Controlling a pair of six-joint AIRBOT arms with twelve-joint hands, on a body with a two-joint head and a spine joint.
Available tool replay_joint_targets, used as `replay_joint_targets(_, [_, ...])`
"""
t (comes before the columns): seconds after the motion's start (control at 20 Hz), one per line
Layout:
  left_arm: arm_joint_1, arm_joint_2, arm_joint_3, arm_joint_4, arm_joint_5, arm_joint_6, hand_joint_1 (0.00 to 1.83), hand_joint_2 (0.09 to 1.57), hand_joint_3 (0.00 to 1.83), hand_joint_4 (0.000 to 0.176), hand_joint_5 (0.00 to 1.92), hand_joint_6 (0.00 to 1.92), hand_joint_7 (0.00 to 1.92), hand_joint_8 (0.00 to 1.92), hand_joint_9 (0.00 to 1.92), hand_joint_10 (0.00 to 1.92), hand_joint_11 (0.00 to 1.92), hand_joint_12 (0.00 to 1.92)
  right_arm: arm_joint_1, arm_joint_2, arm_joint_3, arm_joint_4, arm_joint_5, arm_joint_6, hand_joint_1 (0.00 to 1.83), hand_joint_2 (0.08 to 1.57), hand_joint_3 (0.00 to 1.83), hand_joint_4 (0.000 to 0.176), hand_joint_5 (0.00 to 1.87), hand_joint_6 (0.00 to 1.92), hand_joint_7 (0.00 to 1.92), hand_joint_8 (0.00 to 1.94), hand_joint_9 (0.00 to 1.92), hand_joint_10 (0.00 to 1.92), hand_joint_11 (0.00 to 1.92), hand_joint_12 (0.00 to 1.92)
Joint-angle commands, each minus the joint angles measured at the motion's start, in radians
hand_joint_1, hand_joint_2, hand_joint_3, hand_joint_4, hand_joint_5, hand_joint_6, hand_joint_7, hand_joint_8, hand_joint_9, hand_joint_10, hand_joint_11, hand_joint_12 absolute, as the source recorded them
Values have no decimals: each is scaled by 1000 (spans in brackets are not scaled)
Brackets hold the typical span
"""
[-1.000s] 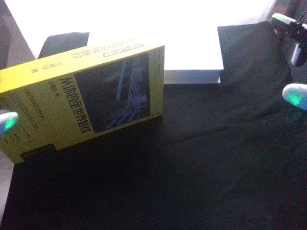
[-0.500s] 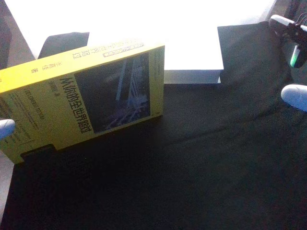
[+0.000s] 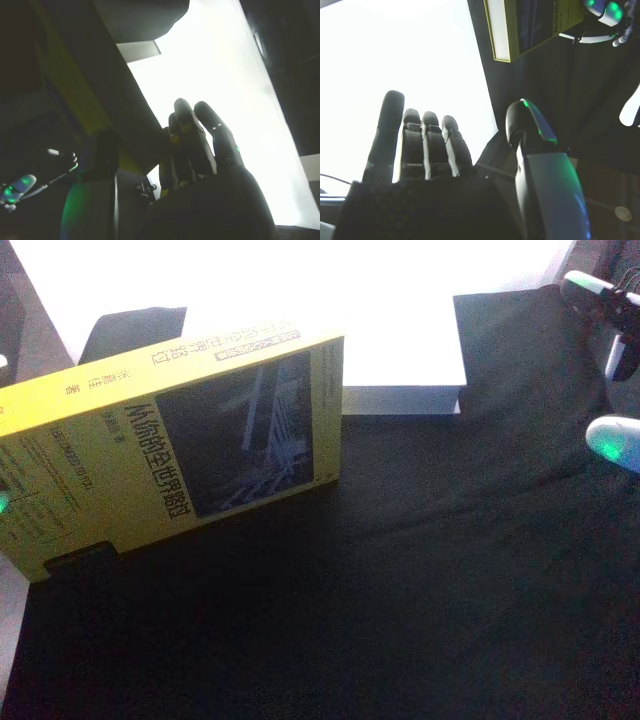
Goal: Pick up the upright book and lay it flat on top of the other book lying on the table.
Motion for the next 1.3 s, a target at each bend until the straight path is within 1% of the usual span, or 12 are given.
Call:
replay_joint_targets(0.0, [-2,-6,5,-4,-102,1,959,1261,3,0,547,9,704,13,540,536,211,1429,3,-1,-2,27,115,8,611,1256,33,0,0,0,0,0,0,0,0,1921])
replay_joint_targets(0.35, [-2,-19,10,-6,-102,-6,1269,1364,2,0,746,33,861,42,625,759,387,1458,-2,-1,-2,31,115,8,611,1266,33,0,0,0,0,0,0,0,0,1921])
replay_joint_targets(0.4, [-2,-20,10,-6,-102,-6,1280,1316,0,0,778,32,674,1232,629,854,409,1519,-2,-1,-2,31,115,8,612,1270,34,0,0,0,0,0,0,0,0,1921])
replay_joint_targets(0.45, [-2,-22,11,-6,-102,-6,1266,1331,0,0,785,28,591,1545,609,932,415,1564,-3,-1,-2,32,115,8,609,1267,33,0,0,0,0,0,0,0,0,1921])
replay_joint_targets(0.5, [-2,-23,10,-6,-102,-6,1146,1328,0,0,559,1253,687,1526,598,1022,441,1617,-4,-1,-2,33,115,8,616,1270,33,0,0,0,0,0,0,0,0,1921])
replay_joint_targets(0.55, [-2,-24,10,-6,-102,-6,1111,1335,1,0,502,1519,693,1547,601,1080,477,1627,-4,-1,-2,33,115,8,631,1270,32,0,0,0,0,0,0,0,0,1921])
replay_joint_targets(0.75, [-1,-31,12,-6,-90,-6,1108,1290,1,0,615,1473,723,1526,610,1599,587,1817,-4,-2,-2,33,116,8,651,1275,31,0,0,0,0,0,0,0,0,1921])
replay_joint_targets(0.8, [-1,-33,13,-6,-88,-6,1028,1269,0,0,691,1457,716,1767,801,1857,838,1900,-4,-2,-2,33,116,8,646,1277,31,0,0,0,0,0,0,0,0,1921])
replay_joint_targets(0.85, [-1,-35,13,-5,-85,-6,1031,1262,0,0,711,1455,750,1890,917,1908,988,1917,-4,-2,-2,33,116,8,648,1280,32,0,0,0,0,0,0,0,0,1921])
replay_joint_targets(0.9, [-2,-38,14,-5,-83,-6,1131,1187,0,0,731,1828,899,1915,1054,1918,1155,1920,-4,-2,-2,33,116,8,647,1278,31,0,0,0,0,0,0,0,0,1921])
replay_joint_targets(0.95, [-2,-41,16,-5,-82,-6,1162,1161,0,0,803,1902,997,1920,1137,1920,1246,1921,-4,-2,-2,34,116,8,649,1282,32,0,0,0,0,0,0,0,0,1921])
replay_joint_targets(1.25, [-2,-44,17,0,-83,-6,1366,1167,3,0,1142,1921,1370,1921,1488,1921,1560,1921,-4,-4,-2,34,116,8,660,1292,23,0,0,0,0,0,0,0,0,1831])
